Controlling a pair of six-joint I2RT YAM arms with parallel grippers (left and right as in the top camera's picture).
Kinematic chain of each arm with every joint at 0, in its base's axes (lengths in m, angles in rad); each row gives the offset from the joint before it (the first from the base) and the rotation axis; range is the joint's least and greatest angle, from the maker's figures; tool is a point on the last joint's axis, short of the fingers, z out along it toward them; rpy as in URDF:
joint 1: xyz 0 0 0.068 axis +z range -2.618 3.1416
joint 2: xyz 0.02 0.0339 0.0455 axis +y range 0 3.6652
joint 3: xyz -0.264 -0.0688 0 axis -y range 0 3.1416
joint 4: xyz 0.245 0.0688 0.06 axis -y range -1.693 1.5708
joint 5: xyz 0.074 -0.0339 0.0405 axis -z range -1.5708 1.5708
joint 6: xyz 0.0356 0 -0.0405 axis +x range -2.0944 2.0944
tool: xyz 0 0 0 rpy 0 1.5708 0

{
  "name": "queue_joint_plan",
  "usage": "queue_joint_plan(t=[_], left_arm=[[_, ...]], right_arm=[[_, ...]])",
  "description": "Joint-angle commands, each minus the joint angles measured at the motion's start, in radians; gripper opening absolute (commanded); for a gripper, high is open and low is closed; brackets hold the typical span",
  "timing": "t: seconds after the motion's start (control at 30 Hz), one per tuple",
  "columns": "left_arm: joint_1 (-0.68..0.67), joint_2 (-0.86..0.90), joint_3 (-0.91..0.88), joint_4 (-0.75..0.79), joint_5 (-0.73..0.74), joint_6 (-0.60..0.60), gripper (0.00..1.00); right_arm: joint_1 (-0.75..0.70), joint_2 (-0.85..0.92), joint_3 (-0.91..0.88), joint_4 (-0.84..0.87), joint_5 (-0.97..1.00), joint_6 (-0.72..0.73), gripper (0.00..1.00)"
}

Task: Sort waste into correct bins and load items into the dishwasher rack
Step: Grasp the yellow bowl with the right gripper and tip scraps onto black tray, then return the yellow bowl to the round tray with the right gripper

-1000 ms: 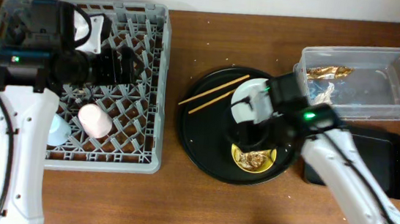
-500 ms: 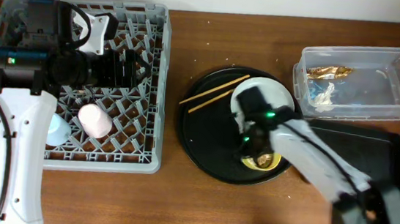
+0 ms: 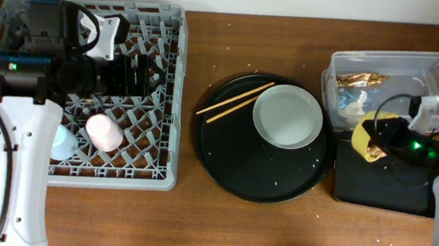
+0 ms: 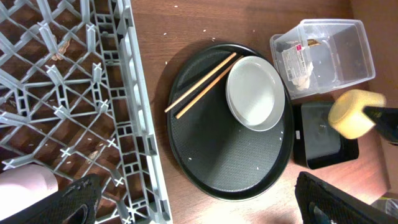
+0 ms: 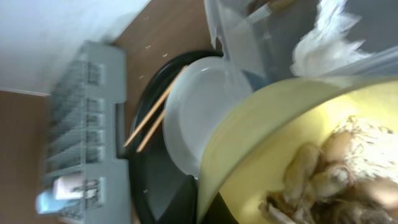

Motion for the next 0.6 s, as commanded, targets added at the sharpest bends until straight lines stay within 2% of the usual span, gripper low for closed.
queue_joint_plan(t=[0.0,0.07,0.13,0.17,0.23,0.3,0.37,0.47,0.5,0.53,0.57], left_arm=[[0.002,-0.013,0.01,-0.001,0.011,0.016,0.99],[0.002,-0.013,0.01,-0.001,0.011,0.016,0.99],[0.002,-0.013,0.01,-0.001,0.011,0.016,0.99],[0.002,-0.013,0.01,-0.001,0.011,0.016,0.99],[0.002,-0.013,0.01,-0.001,0.011,0.016,0.99],[0.002,-0.013,0.01,-0.001,0.011,0.016,0.99],[0.002,-0.013,0.01,-0.001,0.011,0.016,0.99],[0.002,-0.013,0.01,-0.001,0.011,0.016,0.99],[0.002,-0.013,0.01,-0.001,0.011,0.016,0.99],[0.002,-0.013,0.01,-0.001,0.011,0.016,0.99],[0.002,-0.013,0.01,-0.001,0.011,0.016,0.99]], right_arm=[[-0.048,0.093,-0.042,0.007,-0.246,-0.147,0.04],[-0.084,0.114,-0.056,0.014,-0.252,-0.147,0.04],[-0.14,0.117,-0.076,0.004,-0.433,-0.249,0.04],[-0.17,0.117,-0.082,-0.012,-0.461,-0.251,0.04],[-0.243,0.117,-0.092,-0.035,-0.414,-0.258,0.04],[-0.283,0.117,-0.114,-0.028,-0.449,-0.282,0.04],[-0.307,0.117,-0.147,-0.027,-0.552,-0.387,0.04],[-0.337,0.126,-0.202,0.006,-0.565,-0.389,0.04],[-0.343,0.132,-0.206,0.005,-0.562,-0.293,0.04],[-0.349,0.129,-0.206,-0.056,-0.671,-0.357,0.04],[-0.351,0.129,-0.205,-0.042,-0.663,-0.38,0.04]])
